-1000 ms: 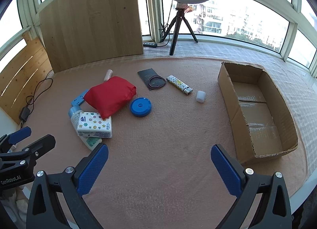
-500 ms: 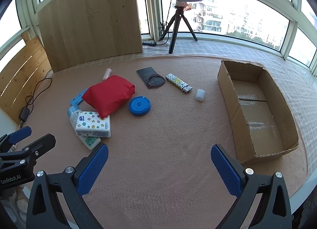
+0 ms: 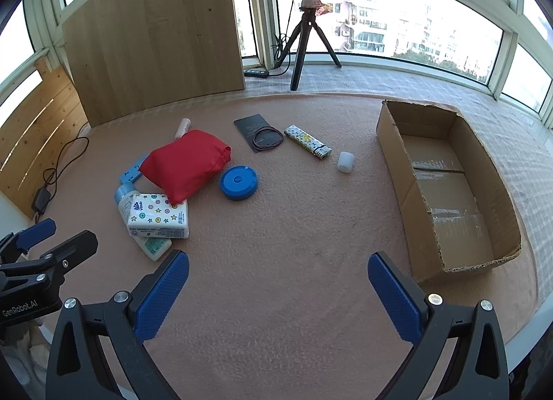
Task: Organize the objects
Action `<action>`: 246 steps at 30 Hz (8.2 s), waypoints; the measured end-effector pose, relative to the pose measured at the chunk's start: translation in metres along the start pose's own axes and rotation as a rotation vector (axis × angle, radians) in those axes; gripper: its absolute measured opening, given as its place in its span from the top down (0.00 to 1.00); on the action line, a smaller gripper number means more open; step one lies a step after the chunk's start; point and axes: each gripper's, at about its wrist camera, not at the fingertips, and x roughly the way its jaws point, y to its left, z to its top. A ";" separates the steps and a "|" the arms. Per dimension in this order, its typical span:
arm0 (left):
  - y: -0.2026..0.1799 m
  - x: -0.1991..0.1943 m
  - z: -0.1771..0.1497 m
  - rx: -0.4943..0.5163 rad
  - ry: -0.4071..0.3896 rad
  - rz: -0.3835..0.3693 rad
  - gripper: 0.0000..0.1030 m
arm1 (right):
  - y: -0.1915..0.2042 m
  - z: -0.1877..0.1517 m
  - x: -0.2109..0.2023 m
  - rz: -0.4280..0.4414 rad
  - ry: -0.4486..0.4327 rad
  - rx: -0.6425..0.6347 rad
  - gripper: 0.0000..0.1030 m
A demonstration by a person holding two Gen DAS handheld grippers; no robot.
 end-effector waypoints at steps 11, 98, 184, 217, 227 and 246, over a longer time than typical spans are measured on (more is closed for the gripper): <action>0.015 0.023 0.025 -0.023 0.024 -0.024 0.00 | -0.004 -0.002 -0.001 -0.003 0.005 0.003 0.01; -0.101 0.120 -0.023 0.102 0.266 -0.432 0.49 | -0.039 -0.009 0.099 0.317 0.336 0.132 0.48; -0.186 0.091 0.062 0.075 0.092 -0.352 0.33 | -0.155 0.037 0.013 0.179 0.063 0.229 0.42; 0.003 0.211 0.144 -0.162 0.228 -0.098 0.33 | -0.118 0.017 0.019 0.093 0.099 0.237 0.42; 0.001 0.211 0.120 -0.203 0.220 -0.147 0.36 | -0.115 0.020 0.027 0.100 0.118 0.229 0.42; -0.024 0.175 0.048 -0.253 0.228 -0.209 0.37 | -0.100 0.018 0.037 0.153 0.138 0.184 0.42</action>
